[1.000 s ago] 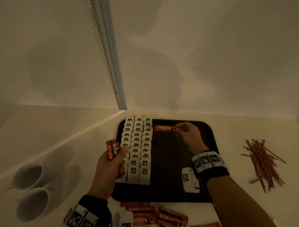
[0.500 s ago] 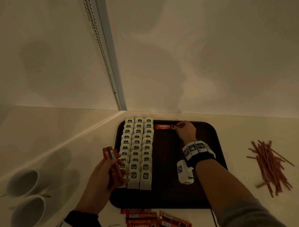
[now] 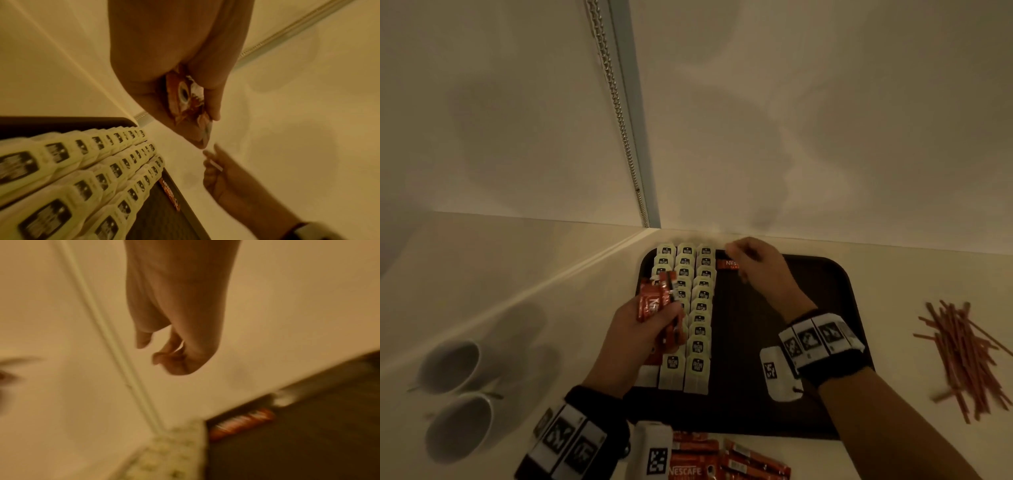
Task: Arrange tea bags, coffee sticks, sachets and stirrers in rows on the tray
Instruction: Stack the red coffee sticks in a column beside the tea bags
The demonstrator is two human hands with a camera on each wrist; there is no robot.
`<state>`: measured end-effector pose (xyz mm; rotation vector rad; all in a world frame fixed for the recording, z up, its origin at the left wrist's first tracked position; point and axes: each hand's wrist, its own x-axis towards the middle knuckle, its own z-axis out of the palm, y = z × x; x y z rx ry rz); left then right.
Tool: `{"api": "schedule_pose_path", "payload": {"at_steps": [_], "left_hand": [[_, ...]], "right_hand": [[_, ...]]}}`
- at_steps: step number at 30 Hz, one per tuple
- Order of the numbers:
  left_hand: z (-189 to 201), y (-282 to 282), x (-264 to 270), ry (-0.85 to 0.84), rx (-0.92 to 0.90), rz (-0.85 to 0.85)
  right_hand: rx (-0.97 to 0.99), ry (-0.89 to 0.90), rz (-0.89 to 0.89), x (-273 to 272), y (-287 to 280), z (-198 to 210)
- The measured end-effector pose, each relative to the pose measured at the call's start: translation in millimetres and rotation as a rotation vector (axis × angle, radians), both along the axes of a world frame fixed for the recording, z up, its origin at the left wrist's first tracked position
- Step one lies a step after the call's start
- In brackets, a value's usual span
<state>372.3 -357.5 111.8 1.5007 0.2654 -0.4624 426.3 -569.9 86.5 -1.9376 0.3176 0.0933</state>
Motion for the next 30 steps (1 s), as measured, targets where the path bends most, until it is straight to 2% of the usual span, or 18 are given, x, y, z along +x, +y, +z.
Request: {"api": "schedule_pose_path", "payload": {"at_steps": [2,4,7,10,15,18,21,25,27,30], "left_hand": [[2,-7,4,-0.057,0.072,-0.065],[4,-12,5,-0.103,0.114,-0.104],[6,-12,3,-0.081,0.068,-0.066],[11,-7,1,0.049,-0.033,-0.004],[12,2,2,0.126,-0.056,-0.107],[10,6,0,0.125,-0.064,-0.093],[16,7,-4,-0.031,-0.028,-0.011],[28,0,-8,-0.345,0.228,0.02],[33,-3,-9,-0.415,0.291,0.018],[34,-4,-8,-0.453,0.272,0.023]], "right_hand": [[0.077,-0.01,0.199,-16,22,25],[0.099,-0.027,0.296,-28,33,39],[0.275,-0.035,0.297,-40,34,49],[0.424,-0.041,0.341,-51,25,52],[0.453,-0.124,0.387,-69,23,44],[0.48,-0.166,0.377,-76,20,38],[0.411,-0.159,0.362,-79,19,34],[0.324,-0.155,0.302,-84,27,28],[0.32,-0.146,0.259,-86,32,27],[0.305,-0.123,0.238,-88,38,26]]}}
